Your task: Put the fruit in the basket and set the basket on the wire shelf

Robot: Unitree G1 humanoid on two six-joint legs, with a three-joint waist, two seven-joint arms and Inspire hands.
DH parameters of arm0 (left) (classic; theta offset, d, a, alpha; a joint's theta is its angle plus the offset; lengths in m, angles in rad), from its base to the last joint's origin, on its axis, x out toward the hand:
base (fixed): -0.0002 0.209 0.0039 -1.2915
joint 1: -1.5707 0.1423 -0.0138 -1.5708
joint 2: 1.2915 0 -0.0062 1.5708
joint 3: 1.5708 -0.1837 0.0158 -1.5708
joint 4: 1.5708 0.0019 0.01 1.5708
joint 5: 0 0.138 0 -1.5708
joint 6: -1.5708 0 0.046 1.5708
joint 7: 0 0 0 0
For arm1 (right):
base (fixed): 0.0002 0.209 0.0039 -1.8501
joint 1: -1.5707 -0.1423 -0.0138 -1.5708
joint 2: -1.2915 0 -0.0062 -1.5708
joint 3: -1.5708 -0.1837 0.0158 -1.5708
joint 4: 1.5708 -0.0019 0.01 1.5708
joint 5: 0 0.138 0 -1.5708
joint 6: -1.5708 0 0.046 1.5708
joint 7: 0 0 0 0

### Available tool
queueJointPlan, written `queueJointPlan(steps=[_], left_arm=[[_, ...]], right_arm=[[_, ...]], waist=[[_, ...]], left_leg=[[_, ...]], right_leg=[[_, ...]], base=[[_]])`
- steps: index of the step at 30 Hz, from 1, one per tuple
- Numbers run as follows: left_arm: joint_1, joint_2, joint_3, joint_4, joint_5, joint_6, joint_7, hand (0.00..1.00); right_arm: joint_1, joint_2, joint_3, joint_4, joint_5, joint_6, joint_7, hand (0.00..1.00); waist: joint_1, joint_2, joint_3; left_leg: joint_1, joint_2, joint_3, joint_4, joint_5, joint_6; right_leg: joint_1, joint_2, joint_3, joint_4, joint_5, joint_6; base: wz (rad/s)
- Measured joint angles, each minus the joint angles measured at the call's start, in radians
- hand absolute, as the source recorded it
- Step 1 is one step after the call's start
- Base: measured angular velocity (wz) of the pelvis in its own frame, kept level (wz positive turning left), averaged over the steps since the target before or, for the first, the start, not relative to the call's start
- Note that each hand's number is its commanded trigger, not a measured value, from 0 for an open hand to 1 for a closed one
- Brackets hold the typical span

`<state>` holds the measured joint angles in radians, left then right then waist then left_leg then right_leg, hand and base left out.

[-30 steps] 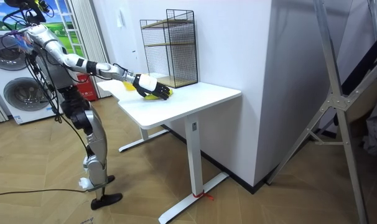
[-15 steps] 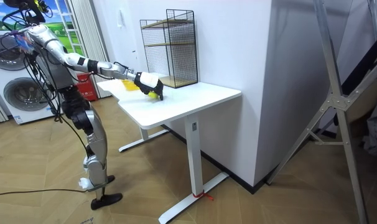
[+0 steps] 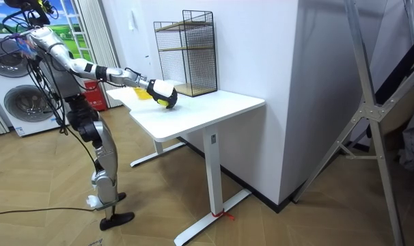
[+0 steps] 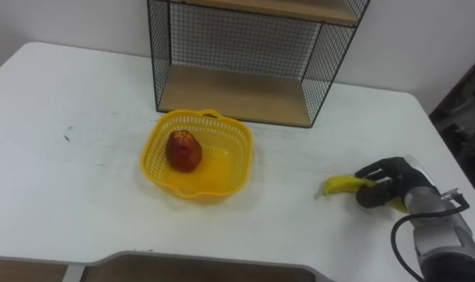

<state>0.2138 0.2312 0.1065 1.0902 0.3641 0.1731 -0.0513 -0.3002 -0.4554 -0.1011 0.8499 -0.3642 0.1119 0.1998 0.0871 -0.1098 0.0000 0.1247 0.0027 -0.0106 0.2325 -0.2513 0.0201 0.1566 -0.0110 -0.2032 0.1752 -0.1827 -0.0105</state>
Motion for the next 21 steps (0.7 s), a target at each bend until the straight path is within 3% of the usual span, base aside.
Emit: queueJointPlan(steps=[9, 16, 21], left_arm=[[-0.015, 0.004, -0.009, 0.017, -0.019, -0.009, 0.007, 0.0], [-0.023, 0.006, -0.01, 0.007, -0.018, -0.012, 0.006, 0.0], [-0.023, 0.005, -0.01, 0.008, -0.018, -0.029, 0.007, 0.0]], right_arm=[[0.0, 0.0, 0.005, -0.016, 0.011, -0.001, -0.002, 1.0], [0.061, 0.004, 0.038, -0.327, 0.184, 0.02, -0.001, 1.0], [0.067, 0.026, 0.039, -0.479, 0.288, 0.009, -0.021, 1.0]], waist=[[0.004, 0.004, -0.0014], [-0.006, 0.025, -0.0076], [-0.004, 0.029, -0.0053]], left_leg=[[0.008, 0.003, 0.023, -0.012, 0.0, 0.0], [0.006, 0.005, 0.05, -0.012, 0.001, 0.001], [0.006, 0.006, 0.05, -0.012, 0.001, 0.001]], right_leg=[[-0.017, 0.002, 0.025, 0.011, 0.0, 0.0], [-0.027, 0.001, 0.039, 0.013, 0.0, 0.0], [-0.024, 0.001, 0.038, 0.01, 0.0, 0.0]], base=[[-0.08], [-0.09], [0.0]])
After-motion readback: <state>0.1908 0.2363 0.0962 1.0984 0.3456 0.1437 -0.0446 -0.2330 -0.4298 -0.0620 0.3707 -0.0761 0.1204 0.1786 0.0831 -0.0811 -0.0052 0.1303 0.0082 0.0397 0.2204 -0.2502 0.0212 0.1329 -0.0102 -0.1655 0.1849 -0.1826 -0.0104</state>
